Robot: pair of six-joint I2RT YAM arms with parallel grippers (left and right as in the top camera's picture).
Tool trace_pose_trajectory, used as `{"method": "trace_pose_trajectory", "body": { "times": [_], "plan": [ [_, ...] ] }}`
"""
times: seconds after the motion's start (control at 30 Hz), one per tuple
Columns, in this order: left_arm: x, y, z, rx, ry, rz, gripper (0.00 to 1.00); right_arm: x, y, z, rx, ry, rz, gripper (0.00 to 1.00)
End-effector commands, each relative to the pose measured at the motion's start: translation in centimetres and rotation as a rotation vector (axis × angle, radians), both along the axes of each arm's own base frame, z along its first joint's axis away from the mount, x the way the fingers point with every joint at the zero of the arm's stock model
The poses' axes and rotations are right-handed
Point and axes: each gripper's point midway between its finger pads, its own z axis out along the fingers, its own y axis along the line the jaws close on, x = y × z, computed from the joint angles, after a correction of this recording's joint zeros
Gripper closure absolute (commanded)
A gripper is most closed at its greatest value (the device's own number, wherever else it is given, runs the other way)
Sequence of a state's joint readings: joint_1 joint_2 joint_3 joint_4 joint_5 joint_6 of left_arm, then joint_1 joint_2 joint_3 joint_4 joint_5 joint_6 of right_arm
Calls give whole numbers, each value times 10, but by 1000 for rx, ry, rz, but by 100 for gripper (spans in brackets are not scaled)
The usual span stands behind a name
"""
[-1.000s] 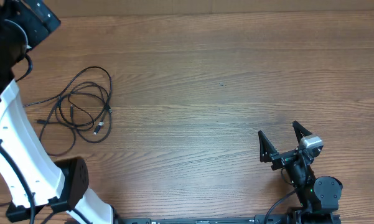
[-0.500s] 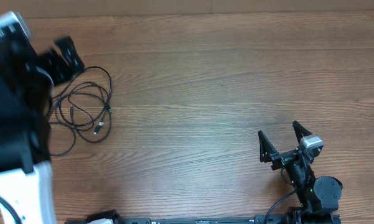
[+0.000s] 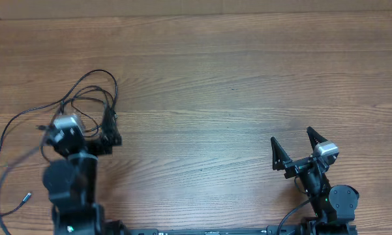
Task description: Untangle cables
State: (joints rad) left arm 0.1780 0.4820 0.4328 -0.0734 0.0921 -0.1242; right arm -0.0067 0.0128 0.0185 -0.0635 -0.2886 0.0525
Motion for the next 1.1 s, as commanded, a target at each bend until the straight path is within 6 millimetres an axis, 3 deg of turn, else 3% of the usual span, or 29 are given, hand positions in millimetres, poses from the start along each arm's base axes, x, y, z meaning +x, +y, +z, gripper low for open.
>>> {"method": "trace_pose_trajectory", "body": {
  "times": [0.0,0.2,0.63,1.07],
  "plan": [
    [-11,-3,-29,60,9,6,0,0,0,-2,3,-4,0,0],
    [-24,-10,-52,181,-18,3,0,0,0,-2,4,-4,0,0],
    [-32,-4,-101,190,6,40,0,0,0,-2,3,-4,0,0],
    [-32,-7,-96,182,-17,24,0,0,0,-2,3,-4,0,0]
  ]
}}
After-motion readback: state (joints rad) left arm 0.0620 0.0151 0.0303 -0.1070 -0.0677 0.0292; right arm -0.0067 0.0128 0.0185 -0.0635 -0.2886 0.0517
